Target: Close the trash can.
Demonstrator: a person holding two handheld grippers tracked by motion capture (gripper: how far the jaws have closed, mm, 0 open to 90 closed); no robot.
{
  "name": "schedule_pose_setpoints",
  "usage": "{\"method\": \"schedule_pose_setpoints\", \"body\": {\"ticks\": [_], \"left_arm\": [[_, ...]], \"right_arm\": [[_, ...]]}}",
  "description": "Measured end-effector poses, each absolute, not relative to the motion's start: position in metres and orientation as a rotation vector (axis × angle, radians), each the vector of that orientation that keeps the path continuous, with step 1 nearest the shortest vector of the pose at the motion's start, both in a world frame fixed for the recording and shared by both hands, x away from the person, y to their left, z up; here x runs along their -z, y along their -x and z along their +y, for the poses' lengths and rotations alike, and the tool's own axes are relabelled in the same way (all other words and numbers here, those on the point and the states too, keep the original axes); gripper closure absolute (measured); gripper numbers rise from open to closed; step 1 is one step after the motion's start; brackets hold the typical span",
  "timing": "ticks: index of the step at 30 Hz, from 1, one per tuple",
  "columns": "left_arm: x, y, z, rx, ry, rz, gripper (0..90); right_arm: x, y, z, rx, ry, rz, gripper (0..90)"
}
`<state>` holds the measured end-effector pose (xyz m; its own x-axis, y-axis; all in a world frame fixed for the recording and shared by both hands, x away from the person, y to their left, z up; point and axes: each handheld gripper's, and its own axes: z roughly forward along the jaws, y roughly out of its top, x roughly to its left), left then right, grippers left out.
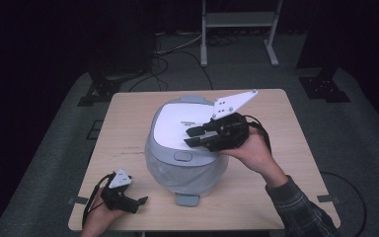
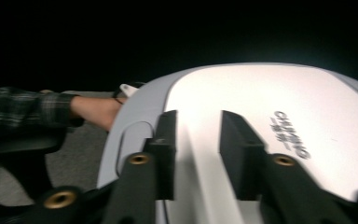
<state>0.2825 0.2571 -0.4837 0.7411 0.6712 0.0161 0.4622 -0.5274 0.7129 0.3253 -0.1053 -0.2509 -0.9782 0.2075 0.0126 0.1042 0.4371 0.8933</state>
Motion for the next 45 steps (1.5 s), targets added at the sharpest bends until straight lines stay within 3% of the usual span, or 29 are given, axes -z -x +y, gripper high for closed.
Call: {"method": "schedule_pose_setpoints", "body": {"ticks": [7, 12, 29, 45], "left_arm": [[0.484, -0.282, 0.257, -0.377, -2.223, 0.85, 0.0], [0.484, -0.282, 0.257, -0.377, -2.223, 0.85, 0.0], [0.484, -0.282, 0.257, -0.377, -2.223, 0.85, 0.0], [0.484, -0.283, 0.257, -0.377, -2.223, 0.85, 0.0]], "right_arm": [[0.248, -0.324, -0.124, -1.582, -0.403, 2.463, 29.5], [0.248, -0.325, -0.137, -1.555, -0.474, 2.42, 18.8], [0.263, -0.311, -0.196, -1.628, -0.61, 2.324, 17.7], [0.308, -0.3, -0.228, -1.578, -0.735, 2.309, 12.8]]}}
